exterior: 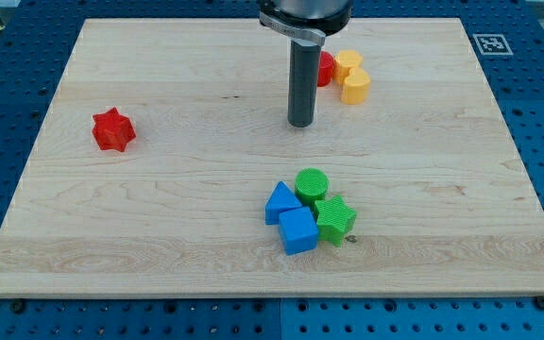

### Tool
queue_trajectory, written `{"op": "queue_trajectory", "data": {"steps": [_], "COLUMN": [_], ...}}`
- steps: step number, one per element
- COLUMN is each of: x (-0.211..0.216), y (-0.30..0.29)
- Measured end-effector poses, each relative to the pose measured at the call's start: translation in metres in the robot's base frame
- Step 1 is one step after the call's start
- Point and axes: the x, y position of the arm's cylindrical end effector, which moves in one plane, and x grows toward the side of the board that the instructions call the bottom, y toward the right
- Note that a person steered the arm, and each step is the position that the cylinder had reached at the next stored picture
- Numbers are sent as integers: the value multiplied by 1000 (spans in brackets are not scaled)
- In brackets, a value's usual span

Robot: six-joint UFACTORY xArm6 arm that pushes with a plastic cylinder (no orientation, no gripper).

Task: Place your hand vertically above the blue triangle

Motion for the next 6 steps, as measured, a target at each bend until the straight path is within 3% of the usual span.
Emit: {"op": "queue_trajectory", "data": {"steps": [6], "x": [25], "y": [-10]}}
